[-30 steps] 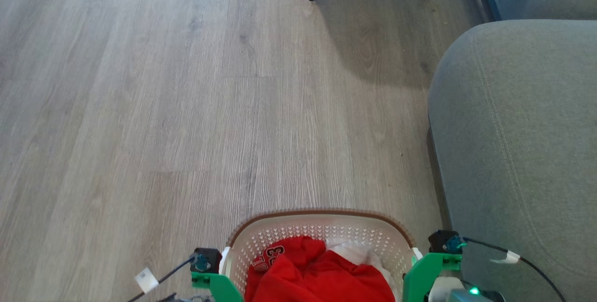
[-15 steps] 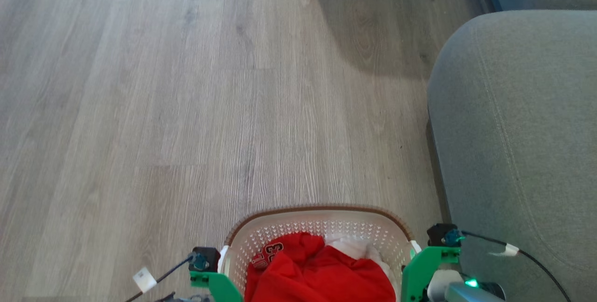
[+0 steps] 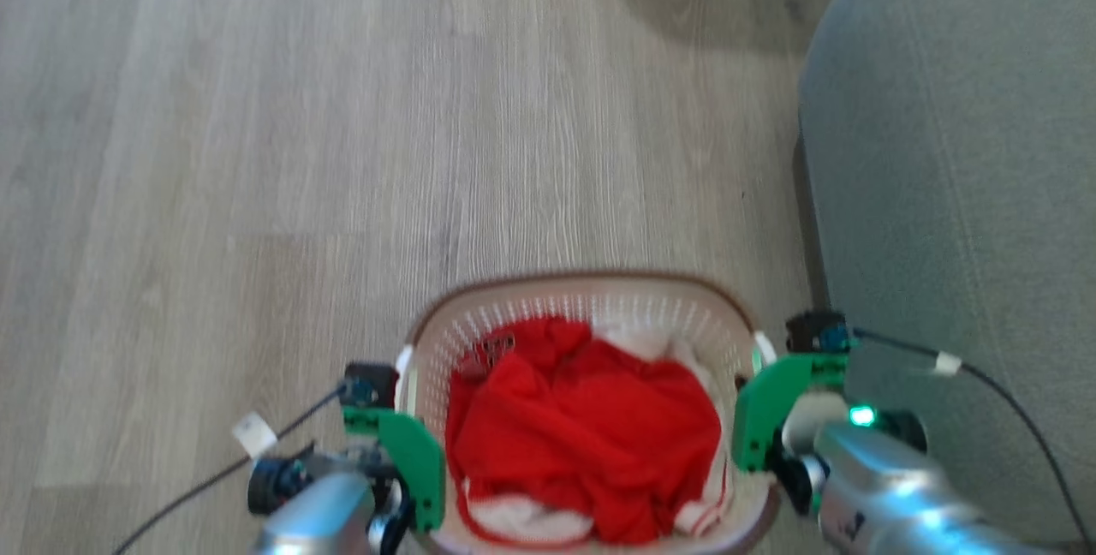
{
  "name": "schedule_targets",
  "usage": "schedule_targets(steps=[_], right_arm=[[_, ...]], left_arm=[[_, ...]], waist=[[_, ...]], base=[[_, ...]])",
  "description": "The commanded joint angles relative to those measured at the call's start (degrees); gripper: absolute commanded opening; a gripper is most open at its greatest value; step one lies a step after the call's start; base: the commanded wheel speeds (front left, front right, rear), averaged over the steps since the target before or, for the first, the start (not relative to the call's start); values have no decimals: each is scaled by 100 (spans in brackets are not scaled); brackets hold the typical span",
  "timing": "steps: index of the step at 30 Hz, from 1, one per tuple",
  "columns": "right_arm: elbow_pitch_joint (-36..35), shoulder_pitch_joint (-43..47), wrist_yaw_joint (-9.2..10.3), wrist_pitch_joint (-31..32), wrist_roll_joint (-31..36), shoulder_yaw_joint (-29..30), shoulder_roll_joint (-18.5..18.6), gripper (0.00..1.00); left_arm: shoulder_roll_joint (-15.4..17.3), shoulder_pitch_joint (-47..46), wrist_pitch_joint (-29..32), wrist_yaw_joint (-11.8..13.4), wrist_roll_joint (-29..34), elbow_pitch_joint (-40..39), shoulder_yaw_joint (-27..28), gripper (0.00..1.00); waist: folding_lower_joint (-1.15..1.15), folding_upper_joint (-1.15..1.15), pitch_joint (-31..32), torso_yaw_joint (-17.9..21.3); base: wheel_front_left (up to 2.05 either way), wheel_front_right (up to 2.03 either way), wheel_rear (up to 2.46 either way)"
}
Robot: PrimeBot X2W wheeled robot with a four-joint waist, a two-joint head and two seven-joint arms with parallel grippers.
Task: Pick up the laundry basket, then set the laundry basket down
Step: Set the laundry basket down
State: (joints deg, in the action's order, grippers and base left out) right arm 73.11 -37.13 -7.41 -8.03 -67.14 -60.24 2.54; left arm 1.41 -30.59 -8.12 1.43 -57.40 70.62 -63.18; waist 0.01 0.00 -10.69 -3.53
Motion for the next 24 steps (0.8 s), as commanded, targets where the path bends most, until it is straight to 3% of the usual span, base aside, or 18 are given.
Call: schedule_targets(steps=[1, 16, 24], right_arm=[[-50, -158, -8, -122, -29, -67, 33, 0], [77, -1746, -8, -424, 184, -99, 33, 0], [83, -2290, -8, -463, 544, 191, 132, 0]], left_arm=[[147, -239, -74, 85, 37, -11, 38, 0], [147, -1703, -523, 192, 43, 64, 203, 0], [147, -2364, -627, 190, 67, 70, 255, 0]], waist=[[-1, 0, -248, 21], [-1, 0, -2184, 101], [-1, 0, -3103, 58]], base=[[0, 0, 0], [0, 0, 0], [0, 0, 0]])
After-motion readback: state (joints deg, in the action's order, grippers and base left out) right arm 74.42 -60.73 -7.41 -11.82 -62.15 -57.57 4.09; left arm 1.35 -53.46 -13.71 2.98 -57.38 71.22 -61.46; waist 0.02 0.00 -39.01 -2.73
